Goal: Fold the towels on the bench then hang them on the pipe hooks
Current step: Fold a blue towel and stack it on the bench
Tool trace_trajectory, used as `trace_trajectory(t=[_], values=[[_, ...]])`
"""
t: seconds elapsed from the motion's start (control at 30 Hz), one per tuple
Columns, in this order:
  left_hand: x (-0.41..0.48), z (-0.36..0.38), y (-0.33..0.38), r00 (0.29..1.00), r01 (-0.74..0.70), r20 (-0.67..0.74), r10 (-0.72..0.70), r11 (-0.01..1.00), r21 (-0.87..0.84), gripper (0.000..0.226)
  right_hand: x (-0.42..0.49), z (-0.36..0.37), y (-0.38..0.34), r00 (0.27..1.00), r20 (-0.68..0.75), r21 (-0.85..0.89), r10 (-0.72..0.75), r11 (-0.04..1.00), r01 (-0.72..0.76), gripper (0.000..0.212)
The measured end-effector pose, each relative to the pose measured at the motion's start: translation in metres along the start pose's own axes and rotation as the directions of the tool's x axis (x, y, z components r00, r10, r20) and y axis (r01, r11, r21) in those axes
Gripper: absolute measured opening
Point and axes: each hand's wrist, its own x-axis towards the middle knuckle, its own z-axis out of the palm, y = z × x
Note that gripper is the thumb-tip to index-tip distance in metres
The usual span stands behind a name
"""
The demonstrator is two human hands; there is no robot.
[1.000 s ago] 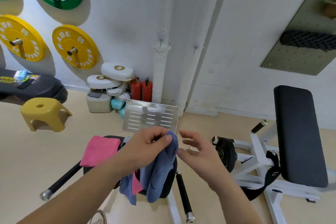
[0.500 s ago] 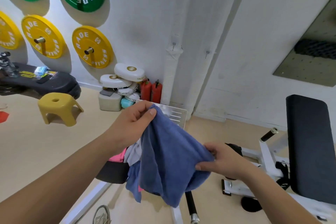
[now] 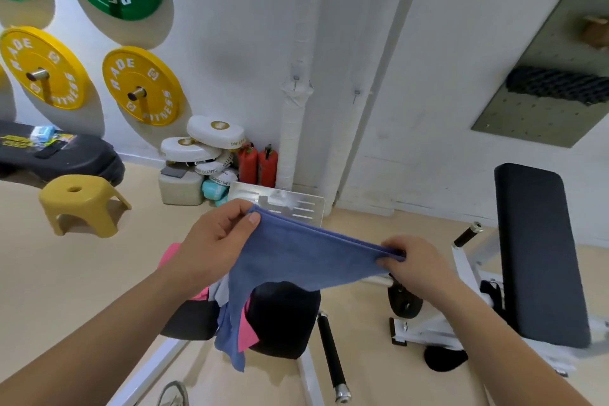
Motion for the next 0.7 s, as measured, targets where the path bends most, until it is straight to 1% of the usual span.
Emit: trace_trajectory(t=[0.07, 0.1, 0.13, 0.17, 0.23, 0.27, 0.3, 0.33, 0.37, 0.4, 0.43, 0.47, 0.53, 0.57, 0.6, 0.67, 0.7], values=[[0.004, 0.005, 0.001, 1.0, -0.002, 0.023, 0.001, 1.0, 0.029, 0.022, 0.005, -0.004, -0.001, 0.999, 0.036, -0.169, -0.021, 0.985, 0.027, 0.02], [0.006, 0.006, 0.002, 1.0, -0.005, 0.016, 0.004, 0.999, 0.032, 0.022, 0.006, -0.007, -0.001, 0.998, 0.027, -0.235, -0.059, 0.97, 0.064, 0.021], [0.008, 0.006, 0.003, 1.0, -0.005, -0.009, 0.005, 1.0, 0.028, 0.024, 0.004, -0.01, -0.003, 0.994, 0.009, -0.264, -0.106, 0.959, 0.105, 0.018], [0.01, 0.005, 0.004, 0.999, 0.002, -0.043, -0.001, 1.0, 0.017, 0.026, 0.001, -0.015, -0.005, 0.989, -0.007, -0.257, -0.149, 0.956, 0.142, 0.014], [0.014, 0.001, 0.005, 0.994, 0.038, -0.104, -0.037, 0.999, 0.0, 0.028, -0.005, -0.026, -0.004, 0.973, -0.026, -0.198, -0.227, 0.956, 0.218, 0.016], [0.015, -0.001, 0.005, 0.99, 0.062, -0.123, -0.063, 0.998, -0.013, 0.027, -0.006, -0.03, -0.001, 0.97, -0.029, -0.145, -0.24, 0.961, 0.233, 0.017], [0.016, -0.002, 0.004, 0.987, 0.084, -0.136, -0.088, 0.996, -0.034, 0.026, -0.007, -0.034, 0.001, 0.975, -0.021, -0.053, -0.222, 0.974, 0.22, 0.017], [0.017, -0.003, 0.003, 0.984, 0.103, -0.142, -0.109, 0.993, -0.05, 0.024, -0.006, -0.037, 0.007, 0.984, 0.002, 0.092, -0.177, 0.98, 0.176, 0.018], [0.018, -0.004, 0.0, 0.982, 0.117, -0.142, -0.124, 0.991, -0.059, 0.023, -0.004, -0.038, 0.013, 0.99, 0.034, 0.244, -0.134, 0.962, 0.122, 0.019], [0.018, -0.004, -0.004, 0.982, 0.129, -0.135, -0.135, 0.99, -0.058, 0.023, -0.002, -0.037, 0.02, 0.992, 0.056, 0.374, -0.117, 0.923, 0.088, 0.021], [0.017, -0.004, -0.008, 0.982, 0.137, -0.123, -0.144, 0.989, -0.056, 0.023, -0.002, -0.035, 0.024, 0.992, 0.068, 0.487, -0.105, 0.871, 0.059, 0.021], [0.017, -0.004, -0.013, 0.981, 0.149, -0.114, -0.155, 0.987, -0.056, 0.023, -0.001, -0.03, 0.028, 0.992, 0.075, 0.61, -0.1, 0.791, 0.034, 0.02], [0.02, -0.004, -0.023, 0.976, 0.182, -0.108, -0.189, 0.981, -0.071, 0.023, 0.004, -0.016, 0.032, 0.994, 0.084, 0.815, -0.064, 0.578, -0.031, 0.025], [0.024, -0.004, -0.028, 0.971, 0.205, -0.107, -0.212, 0.976, -0.074, 0.023, 0.007, -0.009, 0.03, 0.996, 0.079, 0.862, -0.028, 0.504, -0.054, 0.026], [0.029, -0.005, -0.032, 0.965, 0.233, -0.105, -0.239, 0.97, -0.064, 0.022, 0.013, -0.001, 0.027, 0.997, 0.073, 0.882, 0.016, 0.466, -0.072, 0.024], [0.043, -0.008, -0.039, 0.954, 0.282, -0.092, -0.284, 0.959, -0.028, 0.022, 0.028, 0.01, 0.019, 0.994, 0.056, 0.884, 0.095, 0.458, -0.094, 0.023], [0.051, -0.009, -0.042, 0.952, 0.296, -0.085, -0.295, 0.955, -0.008, 0.022, 0.037, 0.014, 0.014, 0.991, 0.04, 0.869, 0.126, 0.486, -0.097, 0.024]])
